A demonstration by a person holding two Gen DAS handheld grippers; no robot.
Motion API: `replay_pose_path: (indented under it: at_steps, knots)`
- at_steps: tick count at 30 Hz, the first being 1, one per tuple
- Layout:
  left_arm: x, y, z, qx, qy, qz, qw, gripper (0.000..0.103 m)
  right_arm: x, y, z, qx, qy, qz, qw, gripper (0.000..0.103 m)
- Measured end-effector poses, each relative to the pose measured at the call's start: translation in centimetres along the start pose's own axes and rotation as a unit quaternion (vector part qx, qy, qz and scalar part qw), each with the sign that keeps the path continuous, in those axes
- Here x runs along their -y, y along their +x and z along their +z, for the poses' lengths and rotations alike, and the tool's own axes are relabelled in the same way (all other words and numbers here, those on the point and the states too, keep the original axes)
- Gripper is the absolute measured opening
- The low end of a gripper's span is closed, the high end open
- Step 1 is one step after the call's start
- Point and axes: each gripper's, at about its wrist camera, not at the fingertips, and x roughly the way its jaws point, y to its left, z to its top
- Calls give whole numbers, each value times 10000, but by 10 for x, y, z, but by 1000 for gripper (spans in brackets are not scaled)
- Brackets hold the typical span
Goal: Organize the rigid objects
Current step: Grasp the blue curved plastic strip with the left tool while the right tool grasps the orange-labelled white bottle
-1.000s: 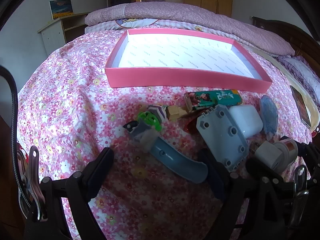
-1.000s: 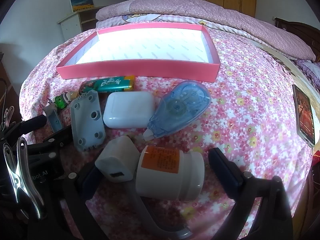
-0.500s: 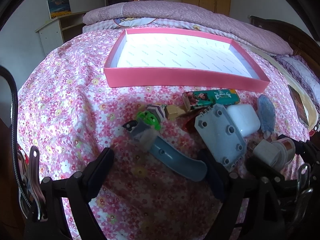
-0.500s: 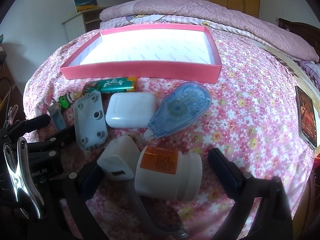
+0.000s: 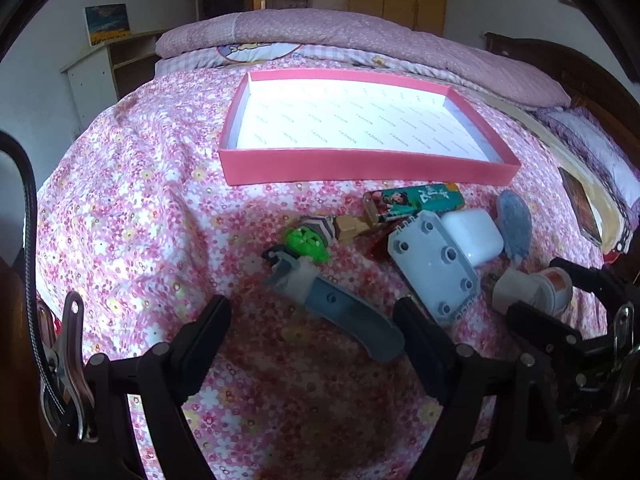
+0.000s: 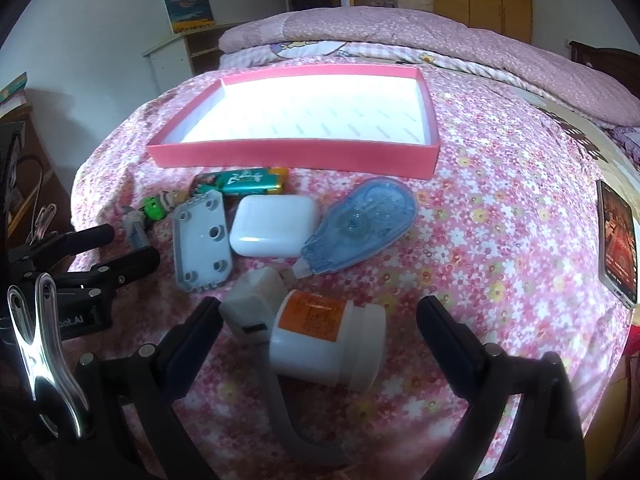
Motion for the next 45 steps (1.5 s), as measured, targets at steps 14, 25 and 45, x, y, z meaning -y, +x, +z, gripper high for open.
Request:
replay_pose_path:
  at_steps: [14, 25, 45]
  knots:
    - [7, -2, -1, 56, 109, -213, 9997, 83, 16, -12, -6, -161, 124, 363, 9991, 87]
    - [2, -2, -2, 41, -22, -270, 9996, 82, 15, -18, -10, -157, 118, 557, 9983, 51]
    - [3, 10, 5, -87, -179, -531, 9984, 39, 26, -22, -4, 111, 463, 696, 9964, 51]
